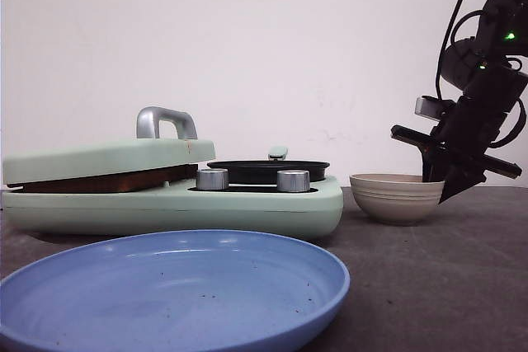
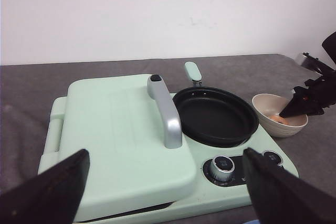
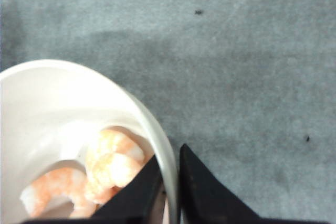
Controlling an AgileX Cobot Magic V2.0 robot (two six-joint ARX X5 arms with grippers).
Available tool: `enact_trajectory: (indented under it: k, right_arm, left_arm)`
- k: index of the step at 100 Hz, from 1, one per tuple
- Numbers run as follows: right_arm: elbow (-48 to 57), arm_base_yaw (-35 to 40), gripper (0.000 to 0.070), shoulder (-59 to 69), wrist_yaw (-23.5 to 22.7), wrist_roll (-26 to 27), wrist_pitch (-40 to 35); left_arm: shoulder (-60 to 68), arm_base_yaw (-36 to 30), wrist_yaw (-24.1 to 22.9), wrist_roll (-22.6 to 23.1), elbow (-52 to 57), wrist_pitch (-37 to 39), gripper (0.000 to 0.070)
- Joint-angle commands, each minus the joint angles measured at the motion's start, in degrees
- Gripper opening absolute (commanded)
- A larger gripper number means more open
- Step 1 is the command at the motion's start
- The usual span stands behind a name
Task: Make breakfast with bread and shrimp
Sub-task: 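Lower the right gripper and grasp the rim of the shrimp bowl, then lift the bowl with the right gripper over the frying pan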
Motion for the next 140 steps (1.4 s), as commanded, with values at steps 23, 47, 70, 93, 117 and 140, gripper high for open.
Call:
enact_trajectory:
  k: [23, 47, 70, 93, 117, 140]
  right_arm:
    - [0.9, 0.2, 0.0000, -7.3, -1.3, -0.4, -0.3]
    - [0.9, 1.2, 0.0000, -14.7, -4.1, -0.3, -2.0]
    - [0.9, 6.0, 0.0000, -16.2, -3.8, -0.2, 1.0]
    - [0.9, 14.1, 0.0000, -16.1, 8.6, -5.1, 12.1]
    - [0.9, 22.6, 0.0000, -15.3, 26.5, -17.4, 21.2]
    - [0.9, 29.1, 0.0000, -11.5, 39.8, -33.2, 26.1]
  left_arm:
    - [0.3, -0.1, -0.3, 0.3, 0.4, 0.1, 0.0516]
    - [0.3, -0.1, -0.3, 0.3, 0.4, -1.0, 0.0516]
    - [0.3, -0.1, -0.3, 0.4, 0.4, -1.0, 0.0516]
    - [0.3, -0.1, -0.2, 0.5, 0.4, -1.0, 0.0516]
    - [0.3, -0.1, -0.1, 2.3, 0.4, -1.1, 0.0516]
    - [0.2, -0.1, 0.0, 3.6, 0.4, -1.0, 0.0516]
